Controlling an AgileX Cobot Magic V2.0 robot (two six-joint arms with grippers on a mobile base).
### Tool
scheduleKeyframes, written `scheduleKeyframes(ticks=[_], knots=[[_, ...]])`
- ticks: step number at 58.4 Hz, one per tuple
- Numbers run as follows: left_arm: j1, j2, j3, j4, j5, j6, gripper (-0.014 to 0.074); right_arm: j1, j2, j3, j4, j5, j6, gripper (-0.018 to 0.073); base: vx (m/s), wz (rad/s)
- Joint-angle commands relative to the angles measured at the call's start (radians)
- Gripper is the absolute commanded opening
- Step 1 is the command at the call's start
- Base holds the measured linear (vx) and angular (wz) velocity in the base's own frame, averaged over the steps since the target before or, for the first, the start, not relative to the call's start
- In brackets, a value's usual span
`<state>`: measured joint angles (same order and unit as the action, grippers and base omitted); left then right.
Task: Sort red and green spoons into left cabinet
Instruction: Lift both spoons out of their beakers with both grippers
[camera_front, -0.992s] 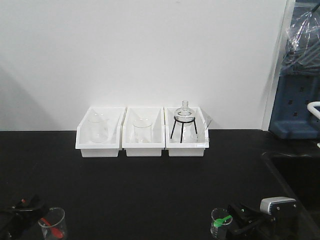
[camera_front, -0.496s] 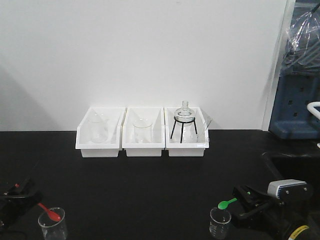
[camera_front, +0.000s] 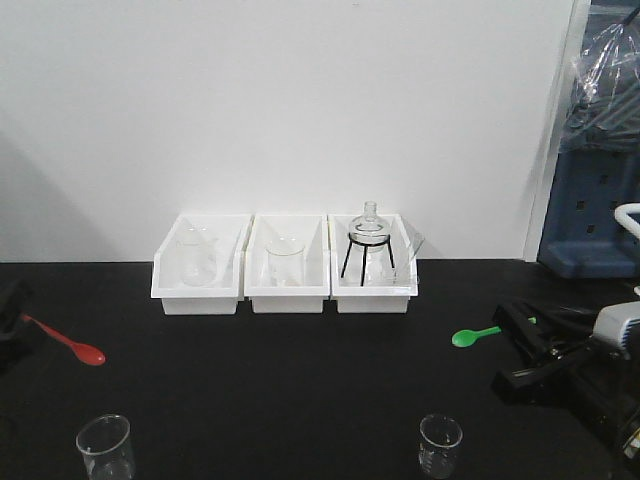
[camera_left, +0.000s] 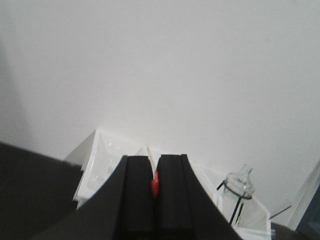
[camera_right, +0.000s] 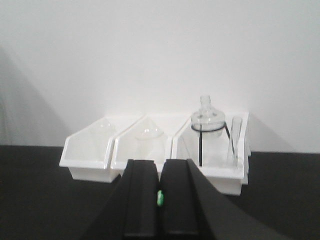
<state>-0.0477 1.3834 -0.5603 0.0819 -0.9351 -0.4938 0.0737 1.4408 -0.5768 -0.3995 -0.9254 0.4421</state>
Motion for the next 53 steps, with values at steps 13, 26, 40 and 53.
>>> scheduleKeyframes(ticks=[13,26,40,53], knots=[[-0.002,-0.206,-0.02,0.014,-0.081,-0.001,0.0055,-0.003,-0.207,-0.022,0.006,-0.026,0.003,0.0078,0.0,0.0],[-0.002,-0.27,-0.02,0.014,-0.126,-0.001,0.0056,-0.003,-0.261,-0.022,0.006,-0.028,0.003,0.0078,0.0,0.0],[-0.002,-0.272,-0.02,0.012,-0.126,-0.001,0.0056,-0.003,-0.261,-0.022,0.006,-0.025,0.003,0.0078,0.0,0.0],[-0.002,-0.272,-0.02,0.012,-0.126,-0.001,0.0056,-0.003,-0.261,-0.022,0.006,-0.025,0.003,0.0079,0.0,0.0]])
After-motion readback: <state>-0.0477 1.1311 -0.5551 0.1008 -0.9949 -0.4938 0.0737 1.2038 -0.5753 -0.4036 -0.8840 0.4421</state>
